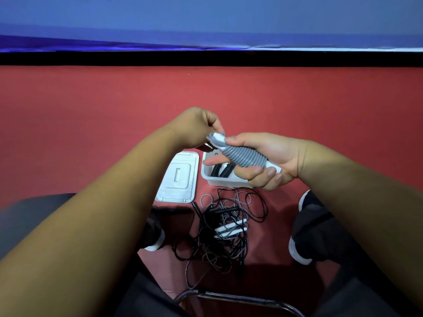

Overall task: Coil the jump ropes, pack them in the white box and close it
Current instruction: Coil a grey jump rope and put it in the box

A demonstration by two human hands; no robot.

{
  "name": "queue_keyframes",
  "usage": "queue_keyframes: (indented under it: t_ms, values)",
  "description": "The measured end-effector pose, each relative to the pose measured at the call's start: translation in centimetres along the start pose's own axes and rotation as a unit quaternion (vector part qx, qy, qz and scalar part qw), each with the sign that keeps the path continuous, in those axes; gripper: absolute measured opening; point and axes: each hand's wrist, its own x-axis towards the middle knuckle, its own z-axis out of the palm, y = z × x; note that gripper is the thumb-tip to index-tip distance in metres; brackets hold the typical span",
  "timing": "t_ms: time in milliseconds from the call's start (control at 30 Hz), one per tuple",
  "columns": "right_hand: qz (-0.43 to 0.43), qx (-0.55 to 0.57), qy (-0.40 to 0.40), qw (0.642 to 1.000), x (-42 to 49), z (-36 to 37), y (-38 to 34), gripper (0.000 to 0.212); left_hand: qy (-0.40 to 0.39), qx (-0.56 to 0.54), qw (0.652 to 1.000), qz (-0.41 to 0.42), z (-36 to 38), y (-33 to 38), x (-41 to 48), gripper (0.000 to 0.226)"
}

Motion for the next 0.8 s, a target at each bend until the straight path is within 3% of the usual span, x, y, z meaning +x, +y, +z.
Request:
queue_keyframes:
  t_ms: [67,133,233,300,433,533,667,800]
  values:
    - [0.011,-0.019,0.013,1.0,0.3,0.3,0.1,0.056,0.0,0.003,1.0,0.015,-0.1,0.2,0.0,0.007]
    - [0.019,-0.062,0.032,0.997,0.4,0.7,0.2,0.047,-0.008,0.002,1.0,0.026,-0.1,0.3,0.0,0.011]
    - [0.026,-0.104,0.072,0.992,0.7,0.9,0.4,0.068,0.004,0.013,0.999,0.048,0.0,0.8,0.1,0.014]
    - [0.02,-0.112,0.096,0.989,1.1,0.6,0.7,0.067,0.011,0.042,0.997,0.07,-0.1,1.2,0.0,0.016]
    - [0.008,-0.115,0.163,0.98,1.9,-0.8,1.0,0.03,0.032,0.19,0.972,0.137,-0.7,1.9,-0.3,0.013]
    - [0.013,-0.126,0.257,0.958,2.3,-1.6,1.0,0.032,0.039,0.267,0.951,0.153,-1.2,2.2,-0.5,0.008]
    - [-0.02,-0.123,0.36,0.925,2.8,-2.4,1.2,0.031,0.01,0.357,0.926,0.126,-1.1,1.7,-0.1,0.009]
    - [-0.055,-0.109,0.384,0.915,3.3,-2.4,1.1,0.029,0.004,0.381,0.921,0.079,-0.2,1.0,0.2,0.013]
